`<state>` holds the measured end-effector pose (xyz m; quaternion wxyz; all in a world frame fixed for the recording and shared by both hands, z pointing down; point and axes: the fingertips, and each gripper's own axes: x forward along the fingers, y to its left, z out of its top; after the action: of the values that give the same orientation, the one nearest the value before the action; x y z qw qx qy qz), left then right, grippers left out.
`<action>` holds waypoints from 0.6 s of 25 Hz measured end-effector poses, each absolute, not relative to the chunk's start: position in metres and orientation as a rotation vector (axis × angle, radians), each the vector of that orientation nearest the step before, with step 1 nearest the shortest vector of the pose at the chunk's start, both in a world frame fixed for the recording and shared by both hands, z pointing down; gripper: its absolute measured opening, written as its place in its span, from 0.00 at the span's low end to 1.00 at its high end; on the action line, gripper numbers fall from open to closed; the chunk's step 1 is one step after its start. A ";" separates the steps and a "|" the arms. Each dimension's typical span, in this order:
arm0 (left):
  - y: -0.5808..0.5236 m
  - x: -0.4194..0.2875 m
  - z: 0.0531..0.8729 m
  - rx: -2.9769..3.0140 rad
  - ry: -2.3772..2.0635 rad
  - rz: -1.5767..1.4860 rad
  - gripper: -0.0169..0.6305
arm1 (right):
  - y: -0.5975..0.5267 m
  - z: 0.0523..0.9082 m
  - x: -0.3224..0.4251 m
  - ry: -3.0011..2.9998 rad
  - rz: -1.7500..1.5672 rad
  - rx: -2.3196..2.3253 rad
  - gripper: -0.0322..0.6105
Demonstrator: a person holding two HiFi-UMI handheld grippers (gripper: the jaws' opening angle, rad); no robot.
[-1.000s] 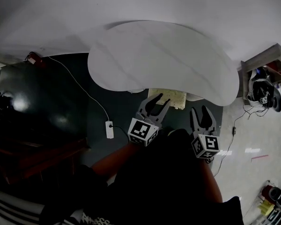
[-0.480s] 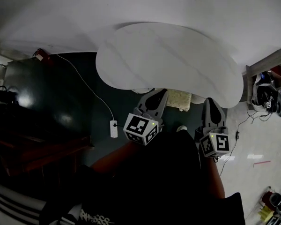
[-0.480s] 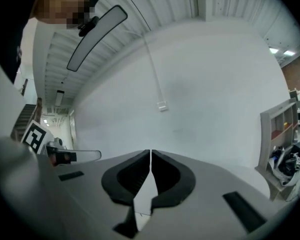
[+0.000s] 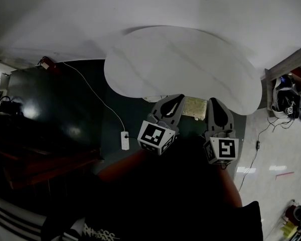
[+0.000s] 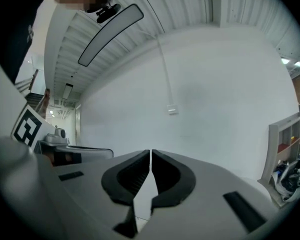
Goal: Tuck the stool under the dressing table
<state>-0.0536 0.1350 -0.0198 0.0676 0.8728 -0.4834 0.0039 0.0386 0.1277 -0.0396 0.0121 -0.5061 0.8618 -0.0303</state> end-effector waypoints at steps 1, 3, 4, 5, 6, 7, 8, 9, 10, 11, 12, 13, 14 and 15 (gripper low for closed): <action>0.136 -0.054 -0.020 2.634 -1.463 0.014 0.05 | 0.129 -0.038 0.036 2.695 -0.090 -1.569 0.11; 0.137 -0.054 -0.020 2.642 -1.464 0.019 0.05 | 0.131 -0.037 0.031 2.708 -0.087 -1.560 0.11; 0.137 -0.054 -0.020 2.646 -1.465 0.020 0.05 | 0.131 -0.038 0.030 2.710 -0.083 -1.560 0.11; 0.137 -0.054 -0.019 2.647 -1.468 0.019 0.05 | 0.132 -0.038 0.030 2.711 -0.076 -1.562 0.11; 0.137 -0.054 -0.019 2.646 -1.472 0.016 0.05 | 0.132 -0.038 0.031 2.711 -0.069 -1.565 0.11; 0.138 -0.053 -0.018 2.643 -1.473 0.013 0.05 | 0.132 -0.037 0.032 2.713 -0.065 -1.570 0.11; 0.139 -0.052 -0.017 2.641 -1.472 0.012 0.05 | 0.133 -0.035 0.034 2.714 -0.069 -1.577 0.11; 0.140 -0.050 -0.017 2.641 -1.468 0.012 0.05 | 0.134 -0.033 0.036 2.713 -0.081 -1.585 0.11; 0.141 -0.047 -0.016 2.644 -1.463 0.012 0.05 | 0.135 -0.030 0.039 2.713 -0.093 -1.592 0.11; 0.142 -0.045 -0.015 2.647 -1.459 0.013 0.05 | 0.136 -0.028 0.041 2.714 -0.098 -1.596 0.11; 0.142 -0.043 -0.014 2.649 -1.457 0.015 0.05 | 0.136 -0.027 0.043 2.716 -0.097 -1.597 0.11; 0.142 -0.041 -0.013 2.648 -1.455 0.016 0.05 | 0.135 -0.027 0.045 2.717 -0.095 -1.597 0.11; 0.142 -0.040 -0.013 2.645 -1.453 0.018 0.05 | 0.135 -0.027 0.046 2.716 -0.096 -1.598 0.11; 0.142 -0.038 -0.012 2.642 -1.453 0.019 0.05 | 0.135 -0.027 0.046 2.717 -0.100 -1.596 0.11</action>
<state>-0.0383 0.1422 -0.0124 0.0631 0.8745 -0.4810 0.0063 0.0463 0.1353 -0.0275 -0.0055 -0.5064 0.8617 -0.0318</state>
